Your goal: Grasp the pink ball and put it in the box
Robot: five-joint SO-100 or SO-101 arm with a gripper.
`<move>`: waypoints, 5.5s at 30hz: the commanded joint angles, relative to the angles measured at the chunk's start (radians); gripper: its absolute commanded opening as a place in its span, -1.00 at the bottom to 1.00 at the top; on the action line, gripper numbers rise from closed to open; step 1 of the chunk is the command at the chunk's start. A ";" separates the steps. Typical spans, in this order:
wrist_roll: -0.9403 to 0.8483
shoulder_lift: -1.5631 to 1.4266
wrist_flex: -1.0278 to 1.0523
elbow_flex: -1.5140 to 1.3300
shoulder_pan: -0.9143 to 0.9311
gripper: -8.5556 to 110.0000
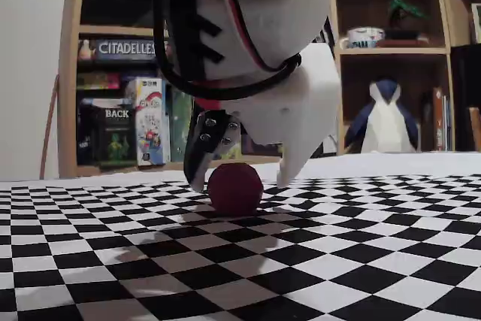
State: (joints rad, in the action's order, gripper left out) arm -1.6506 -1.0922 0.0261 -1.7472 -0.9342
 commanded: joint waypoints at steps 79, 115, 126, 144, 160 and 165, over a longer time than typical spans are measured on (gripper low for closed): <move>0.002 -0.626 0.055 -0.321 0.089 -0.85; 0.002 -1.012 0.055 -0.612 0.321 -0.85; 0.003 -1.103 0.055 -0.693 0.413 -0.85; 0.000 -1.204 0.055 -0.765 0.563 -0.85; -0.003 -1.342 0.055 -0.867 0.712 -0.85; -0.003 -1.358 0.057 -0.885 0.759 -0.85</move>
State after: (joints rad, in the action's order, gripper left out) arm -1.6506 -2.4068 0.0798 -2.6354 -0.2025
